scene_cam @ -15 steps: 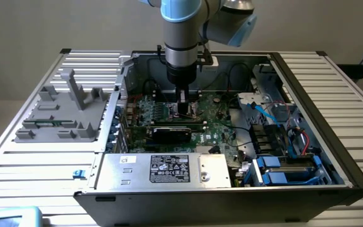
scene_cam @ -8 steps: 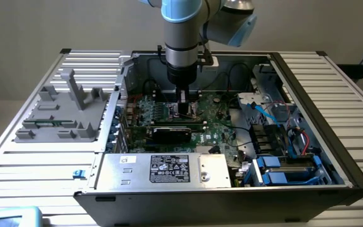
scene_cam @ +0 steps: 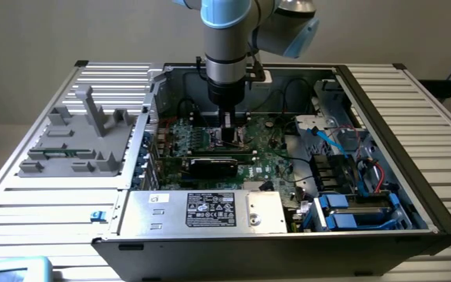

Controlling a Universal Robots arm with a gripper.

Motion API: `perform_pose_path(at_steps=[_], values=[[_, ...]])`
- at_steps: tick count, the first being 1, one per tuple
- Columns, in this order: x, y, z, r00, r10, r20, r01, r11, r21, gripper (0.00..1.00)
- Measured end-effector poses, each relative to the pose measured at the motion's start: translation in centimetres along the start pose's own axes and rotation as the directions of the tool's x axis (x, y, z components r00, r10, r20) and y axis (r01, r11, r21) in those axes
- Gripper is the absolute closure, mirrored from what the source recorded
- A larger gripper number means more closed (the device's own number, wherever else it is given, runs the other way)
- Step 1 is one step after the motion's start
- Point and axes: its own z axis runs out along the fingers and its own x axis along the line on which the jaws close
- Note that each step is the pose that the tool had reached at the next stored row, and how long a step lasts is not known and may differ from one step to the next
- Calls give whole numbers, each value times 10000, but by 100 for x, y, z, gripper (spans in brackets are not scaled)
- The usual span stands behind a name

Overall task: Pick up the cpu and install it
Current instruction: 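Place the cpu into insertion slot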

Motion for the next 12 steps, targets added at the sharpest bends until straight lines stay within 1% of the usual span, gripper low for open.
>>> perform_pose_path(at_steps=[6,12], values=[[0,0,6,10000,1,-1,-1,10000,1,45],[-1,-10,10,10000,0,-1,0,10000,-33,45]])
